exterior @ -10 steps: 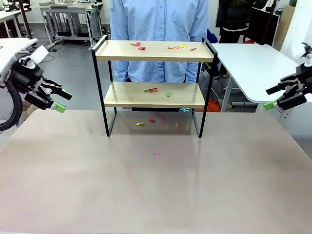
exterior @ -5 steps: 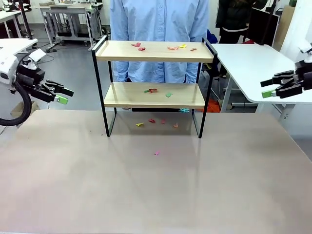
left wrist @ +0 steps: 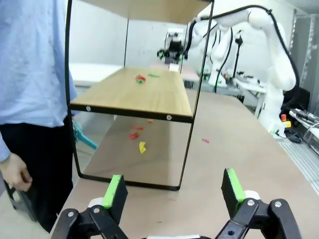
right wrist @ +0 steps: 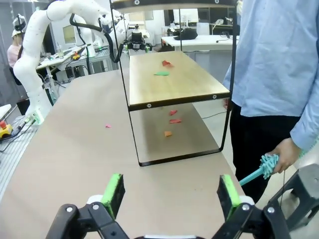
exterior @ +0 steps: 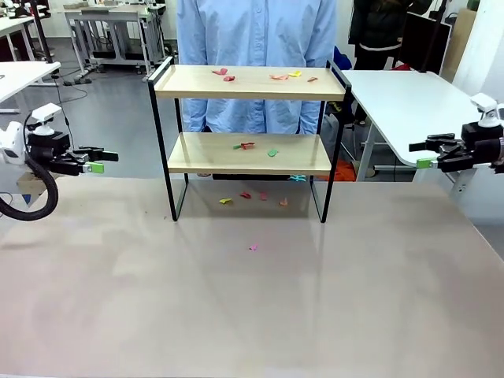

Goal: Clean the shelf.
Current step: Pick up the Duster handed by the human.

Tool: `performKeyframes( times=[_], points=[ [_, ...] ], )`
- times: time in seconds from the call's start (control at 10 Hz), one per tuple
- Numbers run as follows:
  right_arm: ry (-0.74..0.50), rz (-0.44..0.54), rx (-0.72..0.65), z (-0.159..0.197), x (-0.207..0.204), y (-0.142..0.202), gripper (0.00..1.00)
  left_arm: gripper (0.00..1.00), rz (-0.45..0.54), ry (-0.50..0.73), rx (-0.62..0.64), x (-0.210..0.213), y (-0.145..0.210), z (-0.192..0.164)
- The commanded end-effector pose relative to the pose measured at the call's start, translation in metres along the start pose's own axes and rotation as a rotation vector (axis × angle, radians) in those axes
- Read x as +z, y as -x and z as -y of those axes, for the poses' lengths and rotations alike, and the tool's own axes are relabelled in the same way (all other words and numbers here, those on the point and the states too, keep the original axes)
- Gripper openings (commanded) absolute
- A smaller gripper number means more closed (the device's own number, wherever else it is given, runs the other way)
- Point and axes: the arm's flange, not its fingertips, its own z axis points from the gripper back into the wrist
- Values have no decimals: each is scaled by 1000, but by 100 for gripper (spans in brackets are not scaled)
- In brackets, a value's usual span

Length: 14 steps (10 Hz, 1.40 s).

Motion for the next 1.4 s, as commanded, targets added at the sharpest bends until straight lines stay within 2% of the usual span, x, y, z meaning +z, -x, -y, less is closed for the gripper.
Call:
performKeyframes(
  times=[0.0,0.3,1.1,1.3],
  points=[
    [21,50,59,0,4,-3,100,100,93,1,-100,7,-1,1],
    [53,49,72,3,9,-3,100,100,152,-64,-192,21,-1,9],
    [76,117,89,-5,27,-21,100,100,171,-80,-186,32,-24,34],
    [58,88,85,-5,27,-23,100,100,177,-121,-187,32,-27,37]
  ],
)
